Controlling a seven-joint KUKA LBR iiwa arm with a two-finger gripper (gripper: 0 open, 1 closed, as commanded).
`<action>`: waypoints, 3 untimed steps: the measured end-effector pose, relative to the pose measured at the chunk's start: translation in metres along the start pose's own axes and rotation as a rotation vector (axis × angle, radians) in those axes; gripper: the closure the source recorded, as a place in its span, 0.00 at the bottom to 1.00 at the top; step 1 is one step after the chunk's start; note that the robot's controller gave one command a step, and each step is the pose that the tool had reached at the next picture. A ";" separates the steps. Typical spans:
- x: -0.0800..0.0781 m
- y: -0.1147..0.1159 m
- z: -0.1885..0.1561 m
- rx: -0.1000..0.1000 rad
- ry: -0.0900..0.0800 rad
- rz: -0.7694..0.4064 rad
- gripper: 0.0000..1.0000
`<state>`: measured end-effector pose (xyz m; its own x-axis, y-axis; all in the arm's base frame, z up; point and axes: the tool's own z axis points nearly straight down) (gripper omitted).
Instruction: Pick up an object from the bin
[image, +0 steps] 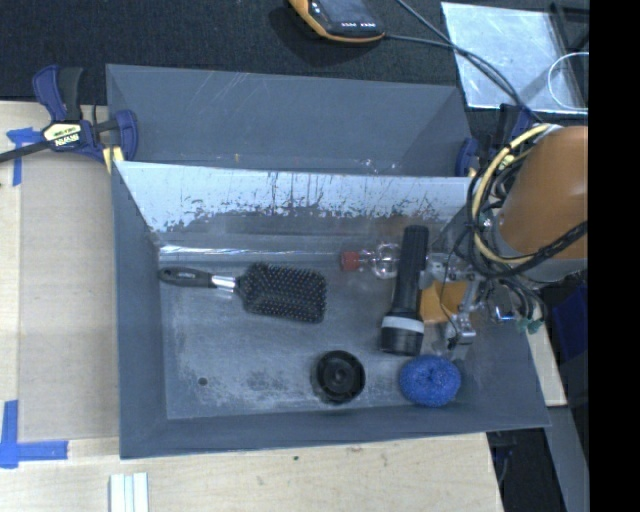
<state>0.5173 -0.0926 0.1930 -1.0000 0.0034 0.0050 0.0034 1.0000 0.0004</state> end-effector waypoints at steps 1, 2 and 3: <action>-0.002 0.001 -0.005 0.001 -0.008 -0.004 0.00; 0.027 -0.048 0.103 0.002 -0.006 -0.187 0.00; 0.025 -0.043 0.036 0.003 -0.016 -0.063 0.00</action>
Offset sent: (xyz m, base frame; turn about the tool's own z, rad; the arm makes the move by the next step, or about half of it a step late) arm -0.0338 -0.0554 -0.1230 -0.2175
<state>0.4916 -0.1360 0.1570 -0.9982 -0.0593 -0.0104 -0.0593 0.9982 -0.0029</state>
